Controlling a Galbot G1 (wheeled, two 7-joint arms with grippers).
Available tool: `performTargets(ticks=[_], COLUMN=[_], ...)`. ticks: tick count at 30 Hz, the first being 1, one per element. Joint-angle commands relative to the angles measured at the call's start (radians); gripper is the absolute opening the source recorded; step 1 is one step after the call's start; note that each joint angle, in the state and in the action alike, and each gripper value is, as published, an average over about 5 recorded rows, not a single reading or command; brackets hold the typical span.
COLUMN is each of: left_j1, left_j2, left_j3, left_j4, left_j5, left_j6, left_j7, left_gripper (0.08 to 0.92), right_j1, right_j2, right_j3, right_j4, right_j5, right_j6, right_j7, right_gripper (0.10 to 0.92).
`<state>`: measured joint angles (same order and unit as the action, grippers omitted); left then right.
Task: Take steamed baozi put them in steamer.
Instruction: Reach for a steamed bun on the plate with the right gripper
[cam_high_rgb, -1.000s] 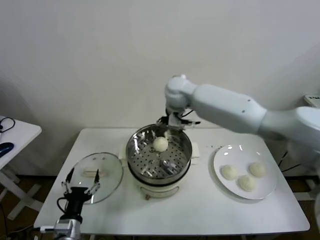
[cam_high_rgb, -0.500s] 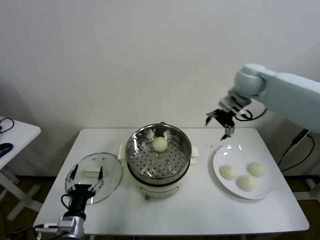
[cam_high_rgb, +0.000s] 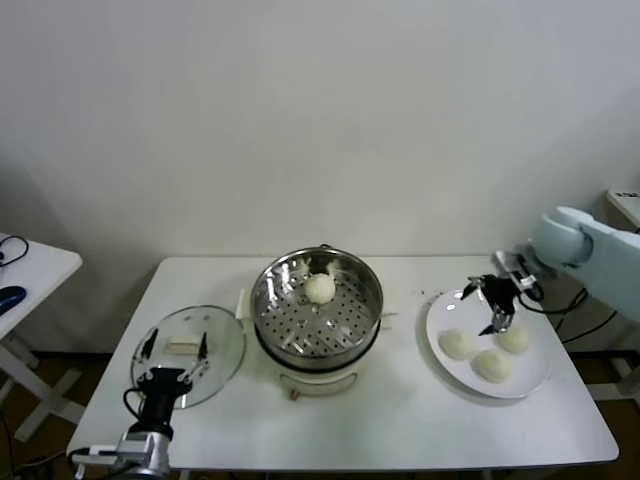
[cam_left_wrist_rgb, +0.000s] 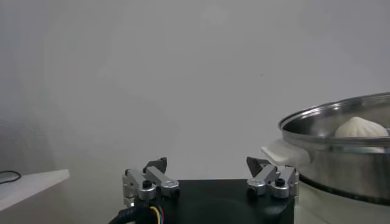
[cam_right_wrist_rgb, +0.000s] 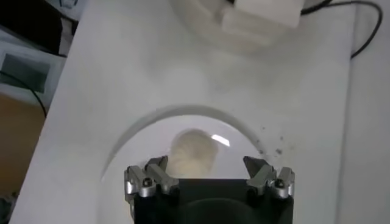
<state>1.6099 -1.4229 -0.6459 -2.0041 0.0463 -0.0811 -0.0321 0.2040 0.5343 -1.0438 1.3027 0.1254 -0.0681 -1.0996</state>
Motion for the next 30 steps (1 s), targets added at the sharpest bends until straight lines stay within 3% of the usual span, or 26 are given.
performTargets(ticks=[1, 10, 30], left_j1=[0.000, -0.001, -0.013], left_j2=[-0.002, -0.007, -0.007], left_j3=[0.001, 0.004, 0.004], left_j4=[-0.002, 0.000, 0.003], left_j5=[0.004, 0.010, 0.017], left_j6=[0.003, 0.008, 0.016], left_j7=[0.000, 0.000, 0.000], left_gripper=[0.823, 0.823, 0.823], right_j1=[-0.207, -0.233, -0.232], right_j2=[-0.005, 0.118, 0.230], right_j3=[0.131, 0.170, 0.171], right_j4=[-0.052, -0.189, -0.295], right_j5=[-0.062, -0.100, -0.090], right_j6=[-0.033, -0.017, -0.001], right_j7=[0.044, 0.066, 0.031], right_gripper=[0.823, 0.823, 0.823])
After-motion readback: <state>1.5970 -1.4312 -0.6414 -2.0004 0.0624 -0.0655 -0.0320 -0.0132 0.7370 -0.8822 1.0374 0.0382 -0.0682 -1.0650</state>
